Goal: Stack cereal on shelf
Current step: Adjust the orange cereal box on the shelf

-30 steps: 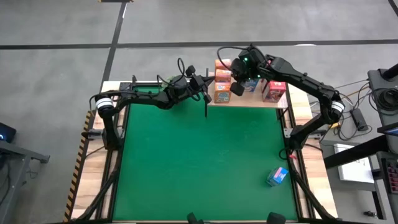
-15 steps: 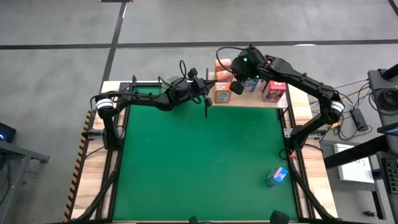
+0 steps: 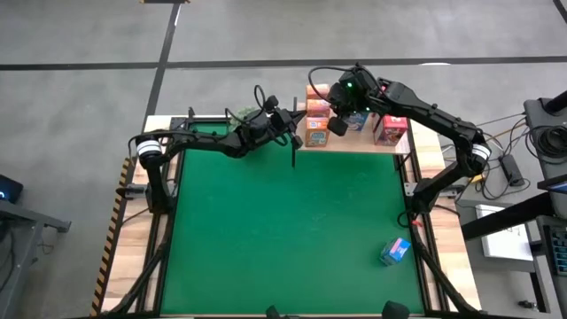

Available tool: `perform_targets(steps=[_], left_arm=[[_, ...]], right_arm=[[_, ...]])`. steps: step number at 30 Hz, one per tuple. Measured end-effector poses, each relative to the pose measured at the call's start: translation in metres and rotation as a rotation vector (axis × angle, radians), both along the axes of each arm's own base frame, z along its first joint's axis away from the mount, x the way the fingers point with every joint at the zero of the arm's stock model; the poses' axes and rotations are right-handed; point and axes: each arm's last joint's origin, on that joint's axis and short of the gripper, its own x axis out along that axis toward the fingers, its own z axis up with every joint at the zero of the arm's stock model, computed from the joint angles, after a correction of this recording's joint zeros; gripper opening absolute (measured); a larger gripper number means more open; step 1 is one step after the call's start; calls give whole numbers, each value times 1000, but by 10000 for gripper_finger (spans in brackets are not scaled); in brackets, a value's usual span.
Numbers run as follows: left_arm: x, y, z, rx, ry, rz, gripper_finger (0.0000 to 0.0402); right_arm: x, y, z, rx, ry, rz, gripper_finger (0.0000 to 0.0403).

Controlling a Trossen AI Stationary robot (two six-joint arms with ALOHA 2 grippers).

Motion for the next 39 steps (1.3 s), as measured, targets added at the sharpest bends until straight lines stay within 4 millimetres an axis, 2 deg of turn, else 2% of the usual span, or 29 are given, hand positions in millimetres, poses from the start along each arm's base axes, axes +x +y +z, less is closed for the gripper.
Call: perform_targets(steps=[15, 24, 36, 39], left_arm=[[0, -1, 1, -8, 2, -4, 0], [-5, -4, 10, -17, 25, -7, 0], [-5, -9, 12, -22, 37, -18, 0], [-5, -8, 12, -21, 38, -17, 0]], right_arm=[[-1, 0, 1, -7, 2, 1, 9], [-6, 5, 15, -24, -46, -5, 9], [-11, 8, 15, 4, -25, -23, 9], [-14, 10, 24, -14, -52, -24, 9]])
